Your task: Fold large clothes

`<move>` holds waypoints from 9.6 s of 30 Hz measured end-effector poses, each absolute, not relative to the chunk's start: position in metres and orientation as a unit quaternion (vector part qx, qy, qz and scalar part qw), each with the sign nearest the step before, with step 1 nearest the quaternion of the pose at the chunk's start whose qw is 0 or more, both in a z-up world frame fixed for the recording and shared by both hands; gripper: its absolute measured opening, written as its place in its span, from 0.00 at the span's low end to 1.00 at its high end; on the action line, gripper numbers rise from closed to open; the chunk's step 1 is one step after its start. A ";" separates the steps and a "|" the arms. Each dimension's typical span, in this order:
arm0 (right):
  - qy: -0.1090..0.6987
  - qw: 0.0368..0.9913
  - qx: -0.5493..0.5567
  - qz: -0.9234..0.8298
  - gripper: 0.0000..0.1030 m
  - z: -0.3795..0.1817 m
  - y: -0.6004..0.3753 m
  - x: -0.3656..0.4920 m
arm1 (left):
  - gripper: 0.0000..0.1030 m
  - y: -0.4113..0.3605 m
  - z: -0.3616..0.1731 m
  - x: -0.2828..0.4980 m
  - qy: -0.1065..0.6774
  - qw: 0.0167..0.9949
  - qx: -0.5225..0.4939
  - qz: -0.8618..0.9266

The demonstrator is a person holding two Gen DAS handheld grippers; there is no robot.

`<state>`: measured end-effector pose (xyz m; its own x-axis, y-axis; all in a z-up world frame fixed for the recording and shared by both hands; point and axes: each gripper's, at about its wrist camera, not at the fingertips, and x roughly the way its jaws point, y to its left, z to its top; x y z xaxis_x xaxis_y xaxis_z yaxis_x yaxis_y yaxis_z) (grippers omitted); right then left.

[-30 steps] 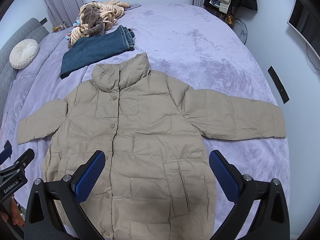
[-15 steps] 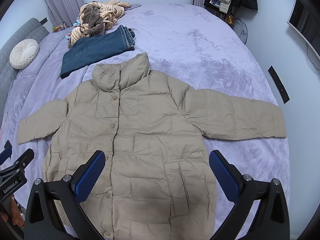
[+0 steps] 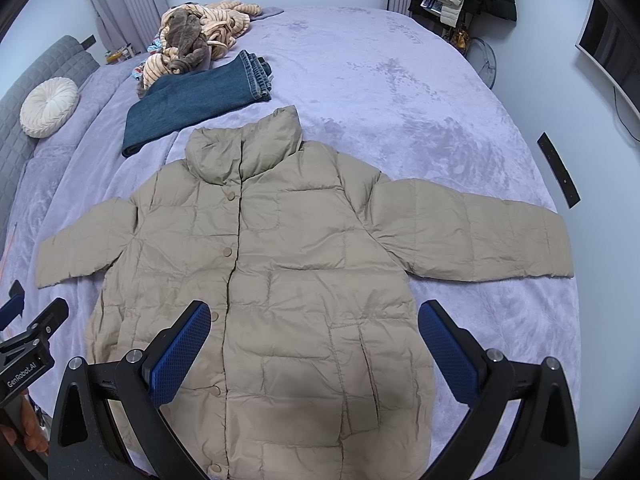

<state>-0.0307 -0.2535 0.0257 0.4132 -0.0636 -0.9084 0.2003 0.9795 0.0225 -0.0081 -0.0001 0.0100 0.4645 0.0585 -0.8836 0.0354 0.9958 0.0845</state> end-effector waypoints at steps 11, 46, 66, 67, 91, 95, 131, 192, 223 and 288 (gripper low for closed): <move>0.536 0.838 0.064 -0.079 1.00 0.026 -0.253 -0.031 | 1.00 0.000 0.010 -0.008 0.517 0.854 0.046 0.007; 0.535 0.838 0.064 -0.079 1.00 0.027 -0.253 -0.032 | 1.00 0.012 0.013 -0.013 0.517 0.855 0.048 0.011; 0.549 0.831 0.066 -0.062 1.00 0.010 -0.250 -0.034 | 1.00 0.006 0.001 -0.015 0.532 0.845 0.037 0.024; 0.549 0.831 0.069 -0.060 1.00 0.008 -0.251 -0.033 | 1.00 0.009 -0.003 -0.014 0.538 0.842 0.031 0.020; 0.619 0.771 0.141 0.050 1.00 -0.143 -0.078 0.014 | 1.00 0.306 -0.218 0.099 0.513 0.775 -0.368 0.019; 0.608 0.776 0.153 0.061 1.00 -0.153 -0.062 0.030 | 1.00 0.337 -0.219 0.131 0.471 0.790 -0.391 0.031; 0.542 0.797 0.244 0.103 0.10 -0.167 -0.086 0.075 | 0.09 0.004 -0.054 0.139 0.363 0.898 0.006 -0.248; 0.476 0.849 0.228 -0.020 0.18 -0.137 -0.242 0.090 | 0.49 0.106 -0.159 0.179 0.486 0.872 -0.003 -0.065; 0.501 0.783 0.362 -0.075 0.72 -0.161 -0.399 -0.034 | 1.00 -0.070 -0.135 0.094 0.523 0.843 0.045 -0.116; 0.424 0.877 0.196 0.112 0.08 -0.089 -0.281 0.124 | 1.00 0.005 -0.133 0.110 0.520 0.853 0.009 -0.045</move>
<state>0.1243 -0.2812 -0.0893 0.6152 0.3630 -0.6999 -0.0312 0.8982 0.4384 0.1105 0.0047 -0.1335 0.4555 -0.0677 -0.8877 0.0859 0.9958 -0.0319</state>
